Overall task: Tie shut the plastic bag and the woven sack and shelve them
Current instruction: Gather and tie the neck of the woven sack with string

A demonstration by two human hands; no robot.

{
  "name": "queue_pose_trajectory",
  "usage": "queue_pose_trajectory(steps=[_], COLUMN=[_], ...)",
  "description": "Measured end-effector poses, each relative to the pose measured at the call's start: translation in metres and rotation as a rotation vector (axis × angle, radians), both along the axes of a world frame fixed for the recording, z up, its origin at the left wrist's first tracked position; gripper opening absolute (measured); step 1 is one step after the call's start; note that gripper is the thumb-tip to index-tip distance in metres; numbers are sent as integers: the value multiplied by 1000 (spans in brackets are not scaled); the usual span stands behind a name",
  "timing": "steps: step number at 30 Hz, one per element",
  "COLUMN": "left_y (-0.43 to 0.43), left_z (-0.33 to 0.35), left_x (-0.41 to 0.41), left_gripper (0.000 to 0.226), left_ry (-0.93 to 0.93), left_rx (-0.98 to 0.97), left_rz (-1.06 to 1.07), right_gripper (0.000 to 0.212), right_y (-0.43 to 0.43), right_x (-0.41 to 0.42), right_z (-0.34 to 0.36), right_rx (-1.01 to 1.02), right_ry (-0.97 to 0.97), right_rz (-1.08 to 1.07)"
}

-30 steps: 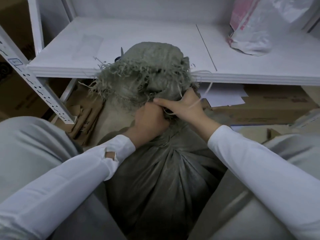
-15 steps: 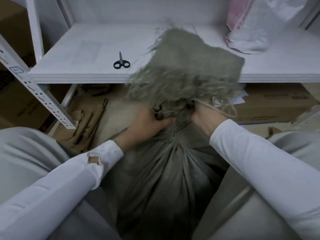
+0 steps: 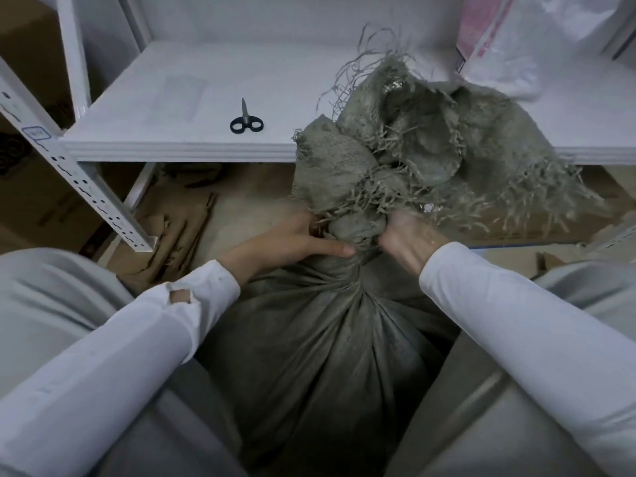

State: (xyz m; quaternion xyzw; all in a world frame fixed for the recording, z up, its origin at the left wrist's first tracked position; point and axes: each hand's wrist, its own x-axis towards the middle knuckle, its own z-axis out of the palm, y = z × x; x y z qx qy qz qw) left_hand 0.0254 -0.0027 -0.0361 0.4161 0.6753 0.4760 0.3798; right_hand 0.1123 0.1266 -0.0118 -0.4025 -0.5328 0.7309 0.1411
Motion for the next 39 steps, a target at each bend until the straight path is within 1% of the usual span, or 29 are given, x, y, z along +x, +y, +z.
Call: queue_pose_trajectory(steps=[1, 3, 4, 5, 7, 9, 10, 12, 14, 15, 16, 17, 19, 20, 21, 22, 23, 26, 28, 30, 31, 33, 35, 36, 37, 38, 39], left_y=[1, 4, 5, 7, 9, 12, 14, 15, 18, 19, 21, 22, 23, 23, 23, 23, 23, 23, 23, 22, 21, 20, 18, 17, 15, 13, 11], left_z=[-3, -9, -12, -15, -19, -21, -22, -26, -30, -31, -32, -31, -29, -28, -27, -27, -28, -33, -36, -35, -34, -30, -23, -20, -16, -14, -14], left_x=[0, 2, 3, 4, 6, 8, 8, 9, 10, 11, 13, 16, 22, 24, 26, 28, 30, 31, 30, 27, 25, 19, 17, 16, 15, 14, 11], left_gripper=[41, 41, 42, 43, 43, 38, 38, 42, 51, 54, 54, 50, 42, 39, 36, 34, 34, 45, 53, 58, 61, 60, 48, 41, 37, 36, 36], left_ry=[-9, -50, -70, -76, -35, 76, 138, 265, 407, 474, 536, 598, 696, 724, 747, 763, 782, 864, 889, 826, 766, 634, 528, 490, 459, 434, 422], left_rx=[16, 38, 45, 51, 32, -8, -38, -114, -189, -228, -268, -301, -309, -292, -272, -257, -242, -211, -222, -228, -212, -164, -150, -148, -146, -144, -150], left_rz=[27, 112, 163, 215, 306, 371, 408, 491, 563, 573, 569, 554, 512, 497, 481, 465, 451, 452, 439, 429, 423, 421, 407, 399, 394, 391, 386], right_gripper=[33, 32, 34, 37, 41, 43, 47, 52, 45, 42, 45, 56, 94, 105, 107, 102, 93, 49, 26, 16, 16, 28, 38, 37, 31, 23, 18], right_y=[1, 4, 7, 7, 7, 7, 10, 20, 16, 10, 6, 3, -9, -13, -14, -13, -10, -6, -2, 4, 8, 16, 27, 32, 40, 52, 65], right_x=[-3, -8, -11, -11, -14, -18, -19, -16, -9, -4, 1, 4, 12, 15, 17, 17, 16, 11, 4, -3, -5, -10, -17, -18, -18, -15, -8], right_z=[-2, -7, -9, -7, -5, -7, -12, -18, -3, 5, 9, 11, 14, 14, 14, 13, 12, 10, 8, 11, 13, 13, 6, 5, 7, 9, 15], right_rx=[-54, -71, -12, -3, -48, 10, 89, 252, 370, 433, 515, 627, 921, 1078, 1238, 1363, 1436, 1551, 1598, 1493, 1403, 1205, 948, 789, 639, 535, 489], right_ry=[51, 41, 1, 5, 8, -34, -58, -48, -30, -31, -58, -99, -155, -190, -226, -273, -314, -371, -357, -261, -209, -120, -55, -18, 8, 44, 67], right_rz=[-19, -44, -79, -57, -27, -17, -38, -125, -169, -145, -86, -21, 128, 192, 232, 263, 285, 280, 259, 205, 142, 4, -130, -204, -282, -356, -415])
